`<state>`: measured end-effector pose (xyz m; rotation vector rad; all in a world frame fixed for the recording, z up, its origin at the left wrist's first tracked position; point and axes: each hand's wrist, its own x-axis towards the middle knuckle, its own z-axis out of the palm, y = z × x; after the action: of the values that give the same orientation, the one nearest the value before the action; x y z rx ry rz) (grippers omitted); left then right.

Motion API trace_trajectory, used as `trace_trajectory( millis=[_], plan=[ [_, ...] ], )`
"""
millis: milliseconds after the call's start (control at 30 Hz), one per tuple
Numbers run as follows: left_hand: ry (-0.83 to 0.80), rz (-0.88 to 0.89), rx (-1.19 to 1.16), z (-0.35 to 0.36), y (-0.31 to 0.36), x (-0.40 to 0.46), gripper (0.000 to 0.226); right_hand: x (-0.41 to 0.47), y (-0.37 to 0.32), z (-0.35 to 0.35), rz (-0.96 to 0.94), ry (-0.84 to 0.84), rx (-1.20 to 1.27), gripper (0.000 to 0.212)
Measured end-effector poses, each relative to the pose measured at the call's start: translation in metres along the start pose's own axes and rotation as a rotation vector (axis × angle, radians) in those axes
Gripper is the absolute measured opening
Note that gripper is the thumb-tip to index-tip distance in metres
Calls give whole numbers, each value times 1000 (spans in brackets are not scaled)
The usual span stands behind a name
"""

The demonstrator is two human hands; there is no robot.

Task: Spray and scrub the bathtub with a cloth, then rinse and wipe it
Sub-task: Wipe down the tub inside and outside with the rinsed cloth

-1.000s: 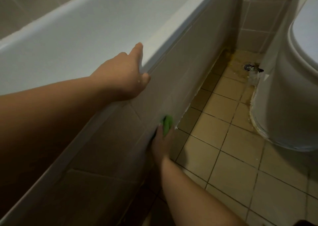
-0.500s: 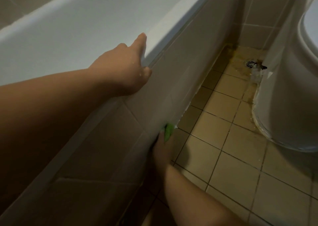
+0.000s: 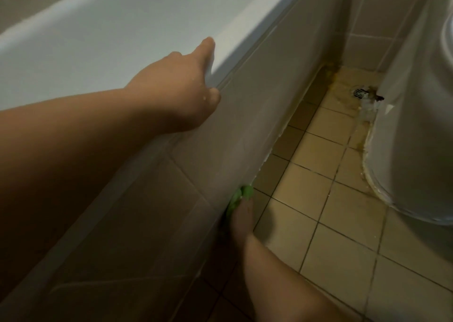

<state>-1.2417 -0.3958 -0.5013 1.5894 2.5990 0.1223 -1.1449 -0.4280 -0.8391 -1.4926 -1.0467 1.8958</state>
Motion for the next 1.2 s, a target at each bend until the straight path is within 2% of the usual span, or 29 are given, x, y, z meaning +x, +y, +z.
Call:
trace_trajectory(
  millis=[100,200,267,300,500,600,700,733,800,867,933,1000,1033,1100,1200],
  plan=[
    [-5,-6,1,-3,3,3,74,52,-18,-8,54,34,-32,54],
    [-11,-14,3,-4,7,6,73,113,-63,-15,57,82,27,58],
    [-12,-8,11,-3,9,10,73,142,-86,-17,83,133,196,67],
    [-12,-7,11,-3,10,12,74,146,-90,-16,80,140,262,65],
    [-16,-13,27,-5,16,22,76,107,-48,-17,-173,147,241,55],
    [-11,-3,38,-5,18,26,76,135,-48,-14,-67,183,228,52],
    [0,0,45,-5,20,28,76,186,-62,-15,101,112,398,63],
    [4,4,47,-4,21,30,76,191,-78,-18,126,102,425,59],
    [12,15,43,-4,21,34,75,184,-113,-22,26,131,446,49],
    [6,15,36,-4,22,39,74,157,-128,-19,-136,155,417,55],
    [7,14,38,-5,25,42,73,107,-113,-4,-293,153,318,60],
    [4,14,44,-4,28,45,73,72,-78,5,-402,180,195,56],
    [3,15,44,-4,28,46,73,68,-66,5,-400,202,161,54],
    [6,22,47,-3,28,47,72,82,-63,1,-252,200,182,48],
    [12,25,57,-4,28,49,72,121,-99,-12,-48,170,243,52]
  ],
)
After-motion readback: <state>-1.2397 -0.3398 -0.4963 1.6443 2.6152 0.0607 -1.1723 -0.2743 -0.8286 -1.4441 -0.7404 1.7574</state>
